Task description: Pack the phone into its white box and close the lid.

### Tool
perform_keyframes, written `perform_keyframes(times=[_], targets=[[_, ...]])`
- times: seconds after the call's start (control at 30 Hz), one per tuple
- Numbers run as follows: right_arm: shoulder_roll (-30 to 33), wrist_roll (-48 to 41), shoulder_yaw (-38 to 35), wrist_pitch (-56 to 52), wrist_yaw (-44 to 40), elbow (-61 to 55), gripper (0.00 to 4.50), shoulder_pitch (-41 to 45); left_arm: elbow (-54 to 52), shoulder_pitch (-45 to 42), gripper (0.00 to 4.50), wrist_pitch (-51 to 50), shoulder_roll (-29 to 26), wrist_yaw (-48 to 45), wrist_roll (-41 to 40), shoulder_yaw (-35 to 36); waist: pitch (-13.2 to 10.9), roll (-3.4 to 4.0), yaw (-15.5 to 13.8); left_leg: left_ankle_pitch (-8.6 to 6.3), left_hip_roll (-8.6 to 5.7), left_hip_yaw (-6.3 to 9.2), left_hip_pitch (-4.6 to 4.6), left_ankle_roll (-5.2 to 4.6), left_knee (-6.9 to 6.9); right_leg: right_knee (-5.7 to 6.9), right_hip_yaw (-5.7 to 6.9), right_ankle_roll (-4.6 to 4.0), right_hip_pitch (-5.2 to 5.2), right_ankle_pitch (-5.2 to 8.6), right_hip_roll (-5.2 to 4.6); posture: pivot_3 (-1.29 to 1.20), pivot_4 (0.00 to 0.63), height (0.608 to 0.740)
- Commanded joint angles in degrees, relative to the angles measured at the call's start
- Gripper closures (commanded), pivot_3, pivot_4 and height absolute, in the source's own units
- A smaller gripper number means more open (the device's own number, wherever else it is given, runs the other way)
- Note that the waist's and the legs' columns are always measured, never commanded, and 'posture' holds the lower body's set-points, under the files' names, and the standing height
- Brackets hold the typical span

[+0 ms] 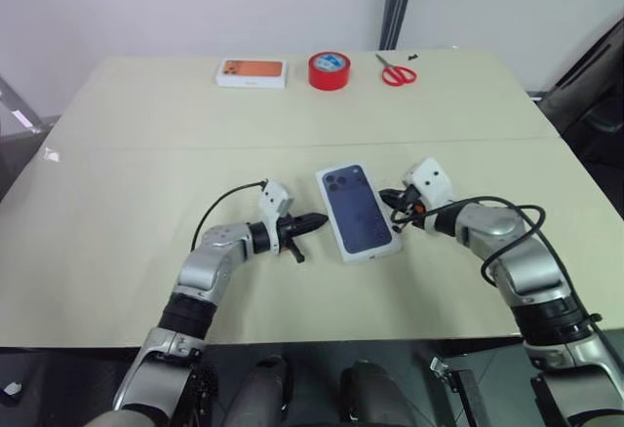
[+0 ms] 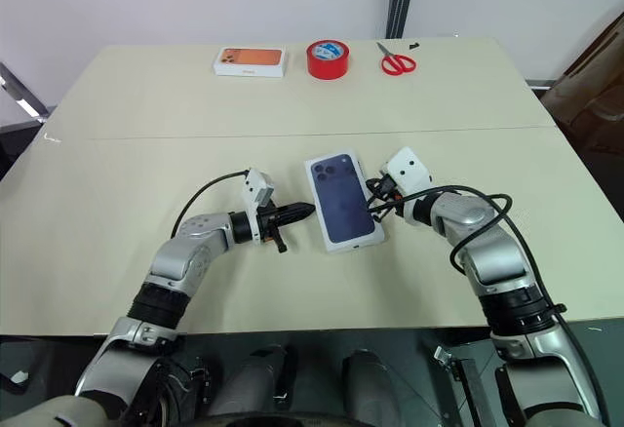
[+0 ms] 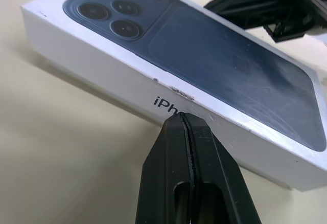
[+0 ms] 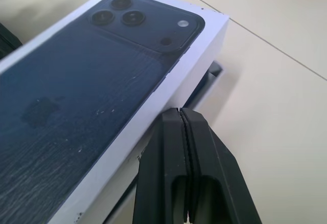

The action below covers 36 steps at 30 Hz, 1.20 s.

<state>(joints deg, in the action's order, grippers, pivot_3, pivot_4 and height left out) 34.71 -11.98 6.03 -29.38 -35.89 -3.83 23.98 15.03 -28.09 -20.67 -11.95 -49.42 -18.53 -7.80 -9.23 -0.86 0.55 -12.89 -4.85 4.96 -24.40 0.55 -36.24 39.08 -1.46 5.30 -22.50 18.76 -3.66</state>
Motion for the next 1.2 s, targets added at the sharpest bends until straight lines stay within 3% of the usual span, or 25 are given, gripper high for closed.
perform_keyframes(times=[0.03,0.6,0.73,0.97,1.2], targets=[[-1.1,0.7,-0.4,1.4,0.0,-0.7,4.47,0.6,0.0,-2.5,4.50,1.9,1.6,0.2,0.2,-0.1,0.0,0.00,0.0,0.00,0.00,0.00,0.00,0.00,0.00,0.01,0.00,0.00,0.00,0.00,0.00,0.00,0.150,0.734],[-0.4,6.1,0.7,3.4,-1.9,0.1,4.47,-0.7,-0.9,-1.6,4.50,1.2,2.1,0.8,0.2,0.2,0.0,0.00,0.0,0.10,0.00,0.00,0.00,0.18,0.00,0.02,0.00,0.00,-0.01,0.00,0.00,0.00,0.150,0.734],[0.6,6.7,-1.8,5.2,-1.5,2.1,4.47,0.8,-2.8,-1.5,4.50,0.3,1.0,1.4,-0.8,1.8,0.0,0.00,0.1,0.11,0.00,-0.01,0.00,0.18,0.00,0.02,-0.01,0.00,-0.02,0.00,0.00,0.00,0.150,0.734],[-0.2,2.1,-5.1,6.3,-4.4,0.9,4.47,3.6,-2.5,-9.5,4.50,-6.2,3.5,7.2,-4.4,6.2,0.0,-0.04,-0.1,0.12,0.00,0.01,-0.01,0.20,-0.03,0.03,0.02,0.00,-0.01,0.00,0.01,0.00,0.150,0.734],[2.8,5.3,3.9,7.7,-12.6,-4.1,4.47,-2.3,6.5,-10.4,4.50,-2.1,5.1,9.1,7.4,-4.9,0.0,-0.04,0.1,0.14,-0.04,-0.01,0.01,0.24,-0.06,0.02,0.01,0.03,0.05,0.01,0.01,0.00,0.150,0.734]])
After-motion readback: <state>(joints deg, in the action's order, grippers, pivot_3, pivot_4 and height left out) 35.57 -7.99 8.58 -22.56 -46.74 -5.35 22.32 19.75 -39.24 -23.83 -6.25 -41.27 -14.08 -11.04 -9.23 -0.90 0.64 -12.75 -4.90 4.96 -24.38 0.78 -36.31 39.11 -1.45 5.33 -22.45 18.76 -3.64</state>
